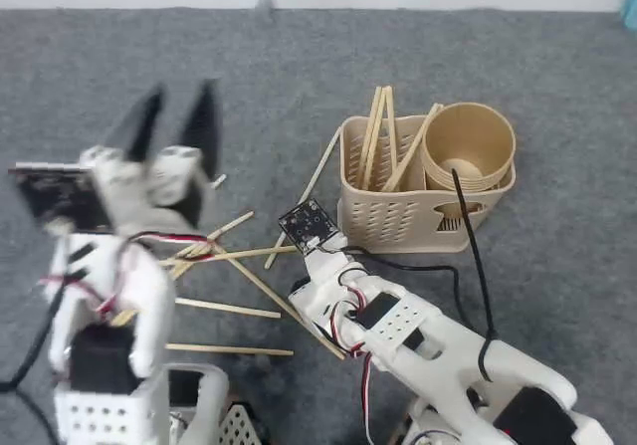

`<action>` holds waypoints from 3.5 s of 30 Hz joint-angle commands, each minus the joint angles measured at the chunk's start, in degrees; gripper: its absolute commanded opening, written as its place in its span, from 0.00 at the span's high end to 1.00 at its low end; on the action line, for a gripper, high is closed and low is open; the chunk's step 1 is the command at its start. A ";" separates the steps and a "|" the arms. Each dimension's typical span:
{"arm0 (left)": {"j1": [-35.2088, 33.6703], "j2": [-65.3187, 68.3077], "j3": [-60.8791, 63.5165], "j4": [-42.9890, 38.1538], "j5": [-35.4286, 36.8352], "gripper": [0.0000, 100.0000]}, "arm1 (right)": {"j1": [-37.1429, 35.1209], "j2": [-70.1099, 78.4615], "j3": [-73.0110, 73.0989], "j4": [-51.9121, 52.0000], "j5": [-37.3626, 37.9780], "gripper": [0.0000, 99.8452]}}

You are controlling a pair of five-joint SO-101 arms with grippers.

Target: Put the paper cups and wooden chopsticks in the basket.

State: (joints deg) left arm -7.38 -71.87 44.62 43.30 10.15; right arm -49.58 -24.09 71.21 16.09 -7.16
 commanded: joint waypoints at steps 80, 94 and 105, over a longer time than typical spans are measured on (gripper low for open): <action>-3.60 74.46 -50.95 29.01 -21.63 0.99 | 0.92 -0.22 -3.78 0.22 0.62 0.99; -1.58 49.41 -28.70 19.43 -17.14 0.99 | 0.92 -0.22 -3.78 0.22 0.62 0.99; 2.90 29.01 -21.93 7.47 -3.69 0.99 | 0.92 -0.22 -3.78 0.22 0.62 0.99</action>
State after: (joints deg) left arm -7.47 -37.32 22.81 54.11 3.56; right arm -49.32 -24.09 71.21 16.09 -7.16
